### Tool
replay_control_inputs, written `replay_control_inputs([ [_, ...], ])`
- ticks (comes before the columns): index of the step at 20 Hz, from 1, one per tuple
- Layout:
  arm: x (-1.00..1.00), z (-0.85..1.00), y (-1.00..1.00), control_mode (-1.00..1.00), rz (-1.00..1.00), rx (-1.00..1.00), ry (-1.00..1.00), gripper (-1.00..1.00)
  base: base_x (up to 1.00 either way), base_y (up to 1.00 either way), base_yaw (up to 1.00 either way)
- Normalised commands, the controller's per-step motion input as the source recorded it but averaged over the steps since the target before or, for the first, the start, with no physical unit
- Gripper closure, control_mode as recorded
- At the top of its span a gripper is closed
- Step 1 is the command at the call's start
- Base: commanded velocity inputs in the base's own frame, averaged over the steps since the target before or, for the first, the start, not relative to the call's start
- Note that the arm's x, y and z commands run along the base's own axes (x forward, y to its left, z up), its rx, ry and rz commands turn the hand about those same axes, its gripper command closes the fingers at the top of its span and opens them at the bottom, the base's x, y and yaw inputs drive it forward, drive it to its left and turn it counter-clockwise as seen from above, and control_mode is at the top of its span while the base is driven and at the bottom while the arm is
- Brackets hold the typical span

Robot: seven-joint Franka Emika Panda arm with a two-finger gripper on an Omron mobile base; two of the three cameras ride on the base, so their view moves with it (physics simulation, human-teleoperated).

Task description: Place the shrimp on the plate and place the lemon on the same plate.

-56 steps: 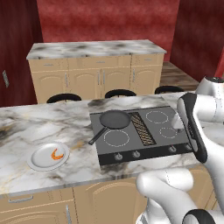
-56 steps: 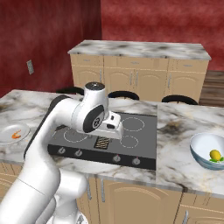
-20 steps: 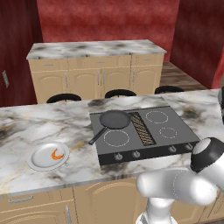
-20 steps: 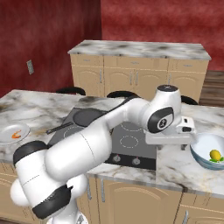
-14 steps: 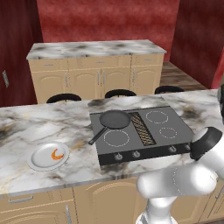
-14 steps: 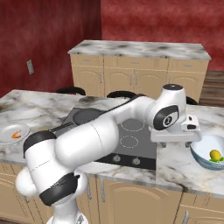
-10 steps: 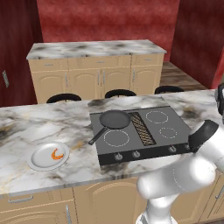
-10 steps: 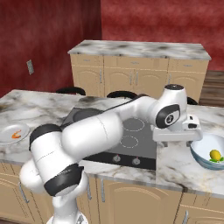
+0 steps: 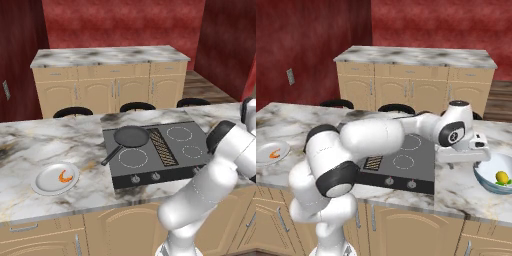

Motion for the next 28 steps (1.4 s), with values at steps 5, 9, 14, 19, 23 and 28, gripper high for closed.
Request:
replay_control_inputs([
  [5,0.25,-0.16,-0.28,-1.0,0.0,0.0,0.0,-1.0,0.0,0.0,0.0],
  [9,0.18,-0.21,-0.21,-1.0,0.0,0.02,-0.03,-1.0,0.0,0.0,0.0],
  [14,0.22,-0.17,-0.22,-1.0,0.0,0.04,0.0,-1.0,0.0,0.0,0.0],
  [19,0.25,-0.03,-0.25,-1.0,0.0,0.03,0.0,-1.0,0.0,0.0,0.0],
  [23,0.22,0.02,-0.28,-1.0,0.0,0.04,0.0,-1.0,0.0,0.0,0.0],
  [28,0.18,0.13,-0.28,-1.0,0.0,0.01,0.0,-1.0,0.0,0.0,0.0],
])
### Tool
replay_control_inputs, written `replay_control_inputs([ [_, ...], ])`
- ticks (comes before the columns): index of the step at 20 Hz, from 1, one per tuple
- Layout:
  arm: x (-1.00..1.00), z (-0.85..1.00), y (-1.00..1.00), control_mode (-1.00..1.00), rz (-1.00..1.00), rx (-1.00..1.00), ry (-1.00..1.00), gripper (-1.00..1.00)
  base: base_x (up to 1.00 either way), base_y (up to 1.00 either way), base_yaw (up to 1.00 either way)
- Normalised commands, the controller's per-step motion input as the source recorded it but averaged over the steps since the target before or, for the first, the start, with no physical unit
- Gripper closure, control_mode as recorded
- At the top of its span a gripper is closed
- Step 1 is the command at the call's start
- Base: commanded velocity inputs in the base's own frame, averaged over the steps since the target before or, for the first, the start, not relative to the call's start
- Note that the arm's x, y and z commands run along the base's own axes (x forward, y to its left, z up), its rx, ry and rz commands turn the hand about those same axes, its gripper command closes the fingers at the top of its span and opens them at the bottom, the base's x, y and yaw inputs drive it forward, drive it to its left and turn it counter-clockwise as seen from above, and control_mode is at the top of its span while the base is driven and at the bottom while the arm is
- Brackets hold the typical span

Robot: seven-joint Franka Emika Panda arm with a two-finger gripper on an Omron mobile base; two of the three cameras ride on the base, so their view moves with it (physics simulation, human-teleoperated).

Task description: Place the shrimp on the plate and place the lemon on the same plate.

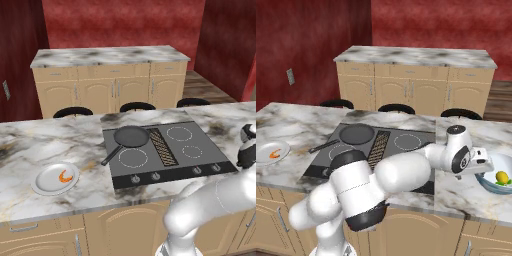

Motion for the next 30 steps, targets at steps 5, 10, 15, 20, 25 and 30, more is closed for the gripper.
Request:
replay_control_inputs([
  [5,0.16,0.19,-0.27,-1.0,0.0,0.0,0.0,-1.0,0.0,0.0,0.0],
  [10,0.25,0.03,-0.18,-1.0,0.0,0.01,0.0,-1.0,0.0,0.0,0.0],
  [15,0.28,-0.08,-0.14,-1.0,0.0,0.01,0.0,-1.0,0.0,0.0,0.0],
  [20,0.06,-0.04,-0.11,-1.0,0.0,0.0,0.0,-1.0,0.0,0.0,0.0],
  [25,-0.01,-0.15,0.0,-1.0,0.0,0.02,0.0,-1.0,0.0,0.0,0.0],
  [30,-0.04,-0.3,0.08,-1.0,0.0,0.03,0.0,1.0,0.0,0.0,0.0],
])
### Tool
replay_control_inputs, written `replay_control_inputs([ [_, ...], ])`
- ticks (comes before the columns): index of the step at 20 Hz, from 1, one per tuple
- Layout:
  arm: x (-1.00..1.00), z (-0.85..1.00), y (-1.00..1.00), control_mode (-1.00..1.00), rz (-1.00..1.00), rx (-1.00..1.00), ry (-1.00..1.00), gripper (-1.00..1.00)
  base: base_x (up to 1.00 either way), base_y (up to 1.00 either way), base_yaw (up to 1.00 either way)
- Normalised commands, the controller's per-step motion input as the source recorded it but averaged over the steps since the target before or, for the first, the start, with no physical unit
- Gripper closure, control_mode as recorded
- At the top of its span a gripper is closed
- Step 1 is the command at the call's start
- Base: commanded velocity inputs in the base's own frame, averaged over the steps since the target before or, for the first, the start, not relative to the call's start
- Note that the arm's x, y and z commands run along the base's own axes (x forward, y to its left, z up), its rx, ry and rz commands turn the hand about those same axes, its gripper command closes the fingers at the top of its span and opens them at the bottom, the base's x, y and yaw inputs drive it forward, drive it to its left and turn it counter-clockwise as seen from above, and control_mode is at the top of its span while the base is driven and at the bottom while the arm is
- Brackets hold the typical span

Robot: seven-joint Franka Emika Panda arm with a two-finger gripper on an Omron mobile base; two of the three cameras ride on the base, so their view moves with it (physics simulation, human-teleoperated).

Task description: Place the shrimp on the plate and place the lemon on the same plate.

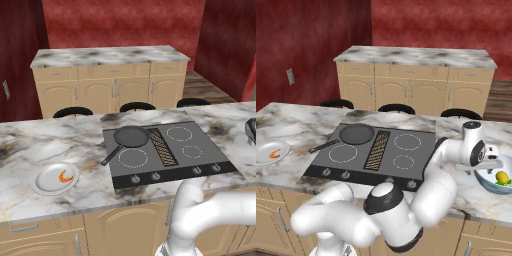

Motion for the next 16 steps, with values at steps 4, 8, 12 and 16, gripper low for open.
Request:
replay_control_inputs([
  [4,0.0,-0.27,0.06,-1.0,0.0,0.02,0.0,1.0,0.0,0.0,0.0],
  [8,0.0,-0.01,0.0,-1.0,0.0,0.02,0.0,1.0,0.0,0.0,0.0],
  [12,-0.01,0.11,0.0,-1.0,0.04,0.0,0.03,1.0,0.0,0.0,0.0],
  [16,-0.13,0.42,0.16,-1.0,0.16,0.0,0.03,1.0,0.0,0.0,0.0],
])
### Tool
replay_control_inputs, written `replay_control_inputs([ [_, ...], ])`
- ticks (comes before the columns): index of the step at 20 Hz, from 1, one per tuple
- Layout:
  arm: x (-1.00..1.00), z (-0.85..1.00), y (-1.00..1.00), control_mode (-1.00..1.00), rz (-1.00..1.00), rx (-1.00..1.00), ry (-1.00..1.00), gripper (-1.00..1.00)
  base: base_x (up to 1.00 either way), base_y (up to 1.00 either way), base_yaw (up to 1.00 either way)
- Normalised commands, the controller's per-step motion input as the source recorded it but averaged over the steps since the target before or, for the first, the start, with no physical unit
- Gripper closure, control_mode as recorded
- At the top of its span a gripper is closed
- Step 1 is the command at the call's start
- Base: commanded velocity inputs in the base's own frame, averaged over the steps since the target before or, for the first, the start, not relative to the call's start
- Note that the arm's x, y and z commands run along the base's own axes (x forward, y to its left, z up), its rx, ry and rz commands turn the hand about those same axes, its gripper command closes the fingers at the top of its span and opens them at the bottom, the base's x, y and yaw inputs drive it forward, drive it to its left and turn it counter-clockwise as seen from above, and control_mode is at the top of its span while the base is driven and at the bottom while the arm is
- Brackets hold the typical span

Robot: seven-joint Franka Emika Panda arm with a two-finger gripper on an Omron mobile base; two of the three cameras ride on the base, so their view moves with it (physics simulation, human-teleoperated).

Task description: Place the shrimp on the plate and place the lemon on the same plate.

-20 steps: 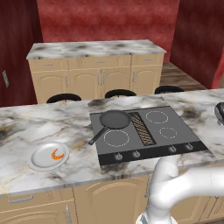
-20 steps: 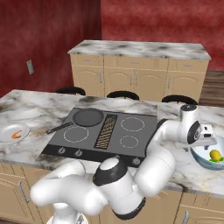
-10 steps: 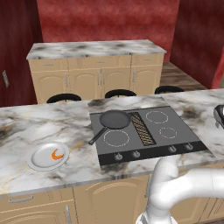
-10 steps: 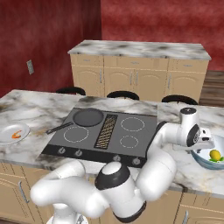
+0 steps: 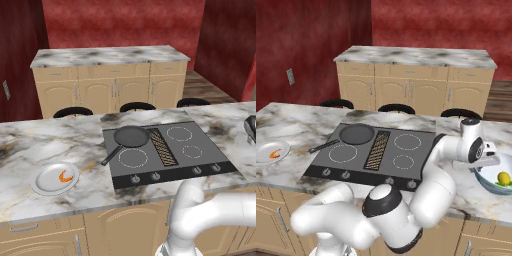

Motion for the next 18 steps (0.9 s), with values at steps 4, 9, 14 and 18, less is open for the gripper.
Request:
replay_control_inputs([
  [4,-0.25,0.54,0.13,-1.0,0.24,0.0,0.0,1.0,0.0,0.0,0.0],
  [9,-0.27,0.3,0.38,-1.0,0.29,0.0,0.0,1.0,0.0,0.0,0.0],
  [14,-0.09,0.34,0.54,-1.0,0.37,-0.07,0.0,1.0,0.0,0.0,0.0],
  [18,-0.13,0.43,0.49,-1.0,0.37,-0.11,0.0,1.0,0.0,0.0,0.0],
])
